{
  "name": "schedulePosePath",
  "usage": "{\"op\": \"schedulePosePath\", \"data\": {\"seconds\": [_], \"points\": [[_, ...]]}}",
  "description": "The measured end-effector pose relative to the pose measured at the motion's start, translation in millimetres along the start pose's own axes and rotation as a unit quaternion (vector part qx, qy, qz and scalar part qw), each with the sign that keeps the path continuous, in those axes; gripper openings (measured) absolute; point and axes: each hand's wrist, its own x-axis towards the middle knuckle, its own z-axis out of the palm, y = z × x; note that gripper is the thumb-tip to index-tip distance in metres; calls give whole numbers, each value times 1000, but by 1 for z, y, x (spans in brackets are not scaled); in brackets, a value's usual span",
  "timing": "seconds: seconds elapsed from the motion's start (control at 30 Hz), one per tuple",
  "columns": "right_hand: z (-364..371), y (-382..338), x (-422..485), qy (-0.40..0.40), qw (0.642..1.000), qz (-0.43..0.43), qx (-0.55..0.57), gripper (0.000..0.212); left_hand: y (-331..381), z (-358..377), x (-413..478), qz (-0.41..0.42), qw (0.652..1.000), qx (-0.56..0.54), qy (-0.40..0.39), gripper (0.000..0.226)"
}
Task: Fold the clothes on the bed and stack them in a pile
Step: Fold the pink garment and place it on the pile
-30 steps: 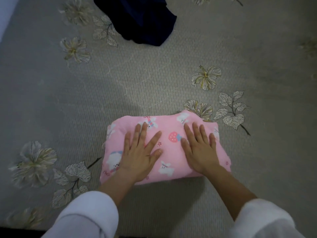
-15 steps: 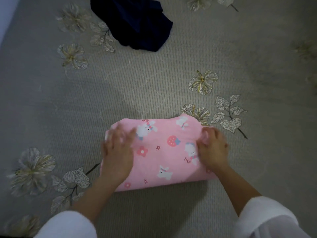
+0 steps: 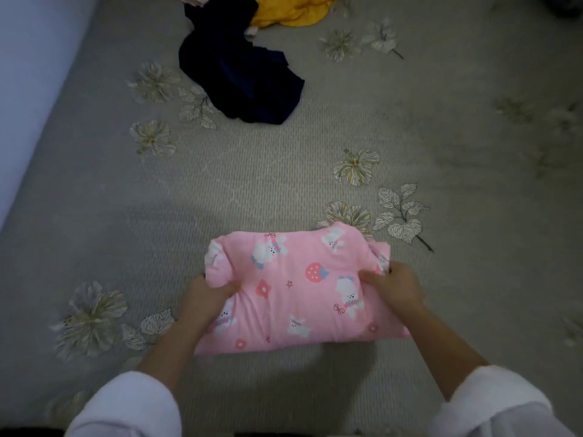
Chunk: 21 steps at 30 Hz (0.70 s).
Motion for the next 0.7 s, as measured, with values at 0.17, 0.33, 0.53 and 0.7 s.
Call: {"op": "schedulePosePath", "data": {"seconds": [0.17,0.33,0.53,0.7], "points": [[-46,16,-74,102,991,-20,83,29,28,-26,-63,131,989,57,37,54],[-101,29,-141,205,966,-43,149,31,73,-36,-129,282,958,41,40,18],[-167,79,-194,295,935,-31,194,34,129,-5,-197,406,911,70,-4,41],[-226,153,-226,358,904,-3,231,38,171,59,-265,476,871,121,-28,49]]}}
